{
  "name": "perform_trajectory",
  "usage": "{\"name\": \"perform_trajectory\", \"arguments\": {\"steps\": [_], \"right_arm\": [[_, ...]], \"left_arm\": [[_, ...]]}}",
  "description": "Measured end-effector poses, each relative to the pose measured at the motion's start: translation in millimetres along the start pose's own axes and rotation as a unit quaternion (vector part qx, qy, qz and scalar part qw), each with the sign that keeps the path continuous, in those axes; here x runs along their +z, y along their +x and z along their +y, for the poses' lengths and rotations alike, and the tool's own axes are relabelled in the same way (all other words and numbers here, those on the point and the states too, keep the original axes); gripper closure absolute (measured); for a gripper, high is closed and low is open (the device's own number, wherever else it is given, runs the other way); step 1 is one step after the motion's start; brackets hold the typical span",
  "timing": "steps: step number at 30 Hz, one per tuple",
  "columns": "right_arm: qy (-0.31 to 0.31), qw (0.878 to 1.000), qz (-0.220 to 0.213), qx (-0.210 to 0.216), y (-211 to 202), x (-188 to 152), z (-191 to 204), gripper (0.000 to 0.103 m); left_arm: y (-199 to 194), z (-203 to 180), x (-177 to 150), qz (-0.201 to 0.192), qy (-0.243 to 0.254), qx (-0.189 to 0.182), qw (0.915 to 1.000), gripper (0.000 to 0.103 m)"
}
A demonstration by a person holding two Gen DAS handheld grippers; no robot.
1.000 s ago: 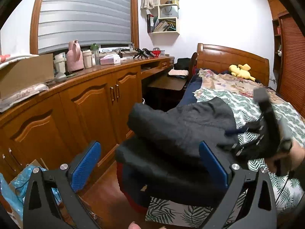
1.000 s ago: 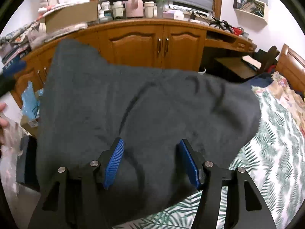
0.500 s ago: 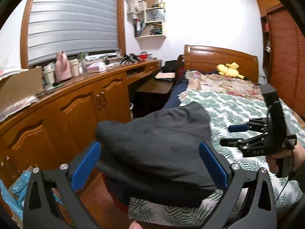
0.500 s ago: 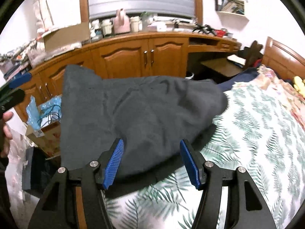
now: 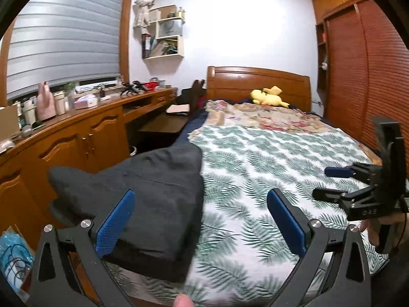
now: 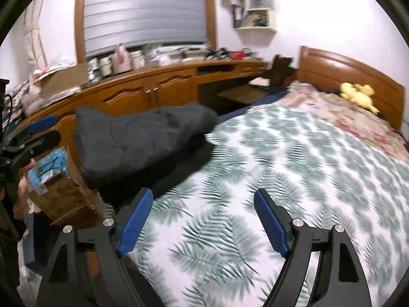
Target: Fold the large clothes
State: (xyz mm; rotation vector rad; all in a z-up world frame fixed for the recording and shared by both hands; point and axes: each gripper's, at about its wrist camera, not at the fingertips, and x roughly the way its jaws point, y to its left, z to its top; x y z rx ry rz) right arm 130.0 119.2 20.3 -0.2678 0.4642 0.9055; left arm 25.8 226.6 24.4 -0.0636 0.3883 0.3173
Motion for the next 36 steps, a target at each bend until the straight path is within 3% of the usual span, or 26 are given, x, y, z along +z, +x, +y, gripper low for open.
{"name": "perform_trajectory", "arguments": {"steps": [10,23,30,36], "right_arm": [[0.052,0.995,-0.032,-0.082,-93,-62,-40,0.020],[0.105,0.986,-0.029,-0.127,-141,-124,-69,0.016],[0.128,0.978,-0.022,-0.163,-178,-144,-75,0.015],[0.154,0.966,-0.044,-0.201,-223,-147,-69,0.015]], "left_arm": [[3,-92,-13,0.021,0.020,-0.054,0.9981,0.000],[27,-200,-39,0.059,0.066,-0.113,0.9897,0.000],[17,-231,-49,0.063,0.059,-0.141,0.9863,0.000],[-7,-251,-46,0.060,0.067,-0.164,0.9824,0.000]]}}
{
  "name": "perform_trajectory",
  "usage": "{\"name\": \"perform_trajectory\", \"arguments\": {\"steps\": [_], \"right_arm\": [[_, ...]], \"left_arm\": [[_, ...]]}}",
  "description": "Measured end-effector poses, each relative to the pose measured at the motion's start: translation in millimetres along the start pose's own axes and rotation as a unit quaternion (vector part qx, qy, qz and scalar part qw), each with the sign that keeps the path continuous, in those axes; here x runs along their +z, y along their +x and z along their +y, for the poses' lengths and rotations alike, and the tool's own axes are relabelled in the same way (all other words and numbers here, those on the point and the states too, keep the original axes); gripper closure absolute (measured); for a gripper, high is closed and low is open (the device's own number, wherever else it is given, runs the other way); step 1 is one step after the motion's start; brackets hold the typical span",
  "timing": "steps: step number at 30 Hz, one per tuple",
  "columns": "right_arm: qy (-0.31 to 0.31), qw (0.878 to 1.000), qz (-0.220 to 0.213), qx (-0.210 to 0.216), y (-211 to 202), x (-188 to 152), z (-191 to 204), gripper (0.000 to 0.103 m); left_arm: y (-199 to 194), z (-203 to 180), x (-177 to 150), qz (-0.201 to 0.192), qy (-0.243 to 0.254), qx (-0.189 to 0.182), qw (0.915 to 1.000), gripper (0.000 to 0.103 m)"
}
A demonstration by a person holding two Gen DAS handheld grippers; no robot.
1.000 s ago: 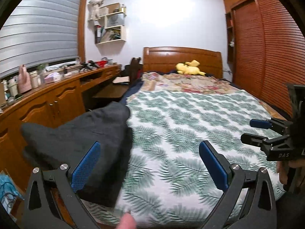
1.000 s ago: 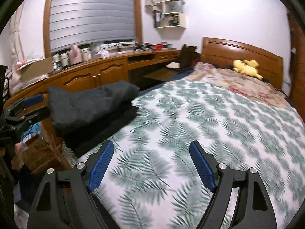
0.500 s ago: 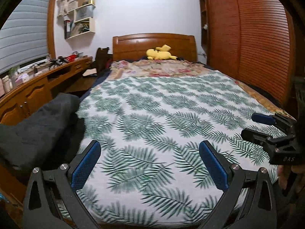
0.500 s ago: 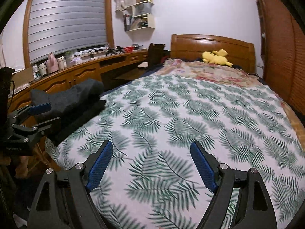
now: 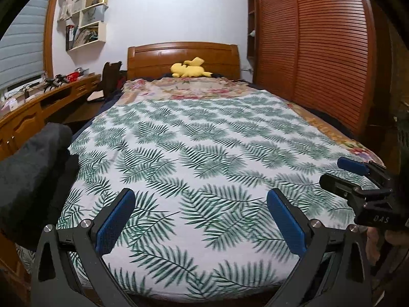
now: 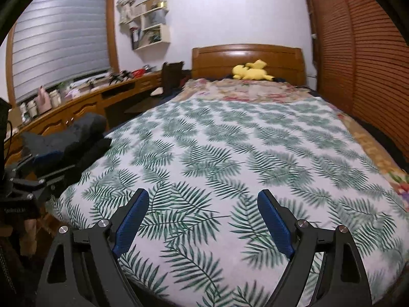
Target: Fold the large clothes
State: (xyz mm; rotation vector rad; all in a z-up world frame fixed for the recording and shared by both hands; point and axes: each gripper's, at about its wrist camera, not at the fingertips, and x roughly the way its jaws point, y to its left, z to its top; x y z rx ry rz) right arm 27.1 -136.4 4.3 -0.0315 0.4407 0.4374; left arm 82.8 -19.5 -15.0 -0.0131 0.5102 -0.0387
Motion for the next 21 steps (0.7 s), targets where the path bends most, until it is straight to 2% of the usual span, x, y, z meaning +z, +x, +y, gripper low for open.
{"name": "perform_trajectory", "arguments": {"steps": [11,21], "right_arm": [[0.001,0.998,-0.063,-0.030,-87,26,9,0.015],[0.000,0.993,-0.112,-0.028,-153,22,24,0.015]], "left_arm": [[-60,-16,39,-0.058,-0.002,-0.012,0.9983,0.000],[-106,-11,54,-0.097,-0.007,0.006,0.9952,0.000]]}}
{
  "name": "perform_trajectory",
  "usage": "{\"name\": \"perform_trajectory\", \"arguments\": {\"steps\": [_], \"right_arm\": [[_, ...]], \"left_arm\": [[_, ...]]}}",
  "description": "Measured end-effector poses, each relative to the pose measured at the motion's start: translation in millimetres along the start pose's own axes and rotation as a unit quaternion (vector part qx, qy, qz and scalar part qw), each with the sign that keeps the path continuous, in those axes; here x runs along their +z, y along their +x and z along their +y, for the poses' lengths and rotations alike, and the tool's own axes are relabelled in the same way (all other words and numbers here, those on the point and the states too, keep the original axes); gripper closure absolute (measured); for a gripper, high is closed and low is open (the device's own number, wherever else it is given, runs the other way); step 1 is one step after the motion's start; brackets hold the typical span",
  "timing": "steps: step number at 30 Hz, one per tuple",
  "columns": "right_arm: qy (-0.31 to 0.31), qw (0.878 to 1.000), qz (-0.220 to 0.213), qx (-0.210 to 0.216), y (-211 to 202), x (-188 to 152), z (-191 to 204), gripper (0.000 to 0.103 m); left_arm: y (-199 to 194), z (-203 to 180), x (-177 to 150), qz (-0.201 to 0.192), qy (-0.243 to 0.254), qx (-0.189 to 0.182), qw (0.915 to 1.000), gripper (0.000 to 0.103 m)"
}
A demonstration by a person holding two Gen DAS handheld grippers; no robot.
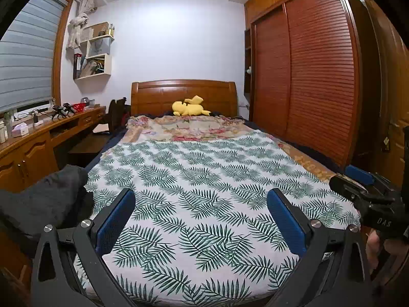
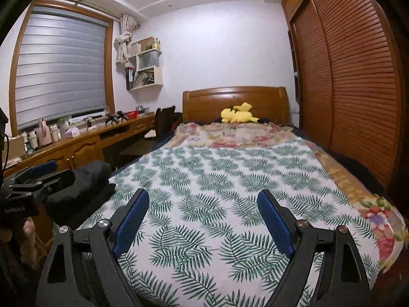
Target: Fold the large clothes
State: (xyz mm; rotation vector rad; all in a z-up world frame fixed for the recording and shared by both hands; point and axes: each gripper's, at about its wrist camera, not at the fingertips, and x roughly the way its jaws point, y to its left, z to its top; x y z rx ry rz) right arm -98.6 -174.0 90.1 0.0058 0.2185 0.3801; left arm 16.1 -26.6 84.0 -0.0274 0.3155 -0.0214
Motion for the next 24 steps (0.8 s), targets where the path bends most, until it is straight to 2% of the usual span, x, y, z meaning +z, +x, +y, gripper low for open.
{"name": "perform_trajectory", "arguments": {"steps": [5,24], "right_arm": [[-0.001,1.000,-0.011,-0.006,-21,0,0,0.015],[0.000,1.000,-0.007,-0.004,2,-5,-1,0.015]], "left_arm": [[-15,7,1,-0.012,-0.008,0.004,0.9999,0.000],[-13,7,-4,-0.007,-0.005,0.009,0.9999,0.000]]}}
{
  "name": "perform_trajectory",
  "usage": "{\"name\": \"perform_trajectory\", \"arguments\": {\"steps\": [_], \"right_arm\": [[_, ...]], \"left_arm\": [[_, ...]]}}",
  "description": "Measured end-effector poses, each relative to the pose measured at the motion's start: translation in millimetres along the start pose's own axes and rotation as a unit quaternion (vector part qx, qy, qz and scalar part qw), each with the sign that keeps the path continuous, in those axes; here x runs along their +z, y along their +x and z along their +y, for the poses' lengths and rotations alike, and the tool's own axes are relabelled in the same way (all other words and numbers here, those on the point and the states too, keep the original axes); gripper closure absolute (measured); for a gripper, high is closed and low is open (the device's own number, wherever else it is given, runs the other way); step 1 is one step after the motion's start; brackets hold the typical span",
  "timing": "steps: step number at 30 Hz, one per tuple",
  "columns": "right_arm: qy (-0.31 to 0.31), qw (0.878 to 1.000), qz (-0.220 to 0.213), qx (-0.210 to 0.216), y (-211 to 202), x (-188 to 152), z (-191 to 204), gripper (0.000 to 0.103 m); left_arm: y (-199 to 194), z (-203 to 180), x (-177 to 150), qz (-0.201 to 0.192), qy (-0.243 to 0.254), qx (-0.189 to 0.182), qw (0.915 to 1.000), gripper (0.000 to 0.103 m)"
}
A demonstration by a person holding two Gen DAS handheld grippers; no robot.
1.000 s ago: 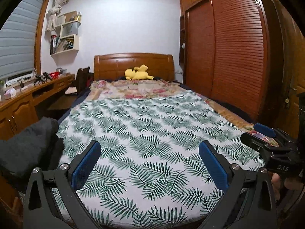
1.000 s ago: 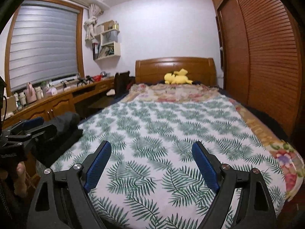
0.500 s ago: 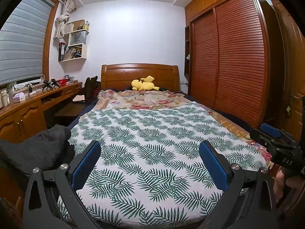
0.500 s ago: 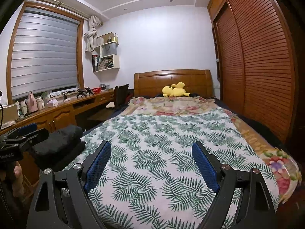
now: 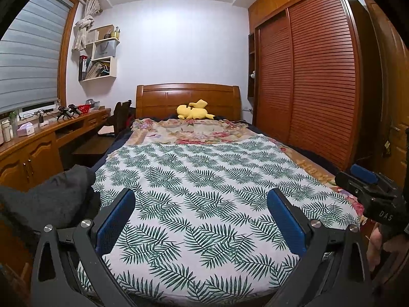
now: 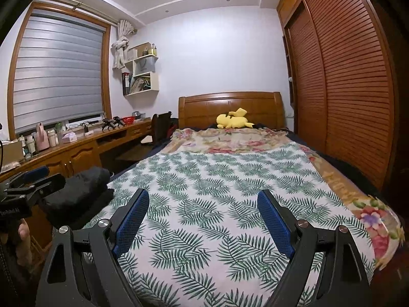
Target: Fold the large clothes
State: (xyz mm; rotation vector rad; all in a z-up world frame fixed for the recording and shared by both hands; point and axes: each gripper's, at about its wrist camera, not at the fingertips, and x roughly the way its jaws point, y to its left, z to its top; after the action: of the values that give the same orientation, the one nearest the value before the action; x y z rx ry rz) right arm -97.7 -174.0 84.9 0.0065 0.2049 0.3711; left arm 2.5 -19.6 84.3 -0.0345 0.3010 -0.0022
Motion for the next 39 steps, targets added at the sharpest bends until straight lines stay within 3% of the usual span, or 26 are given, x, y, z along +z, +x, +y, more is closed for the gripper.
{"name": "perform_trajectory", "arguments": {"steps": [39], "right_arm": [[-0.006,1.000,0.002,0.001,-0.2,-0.3,-9.6,0.015]], "left_arm": [[-1.1,1.1,-2.7,0.000,0.002,0.003,1.0000,0.000]]}}
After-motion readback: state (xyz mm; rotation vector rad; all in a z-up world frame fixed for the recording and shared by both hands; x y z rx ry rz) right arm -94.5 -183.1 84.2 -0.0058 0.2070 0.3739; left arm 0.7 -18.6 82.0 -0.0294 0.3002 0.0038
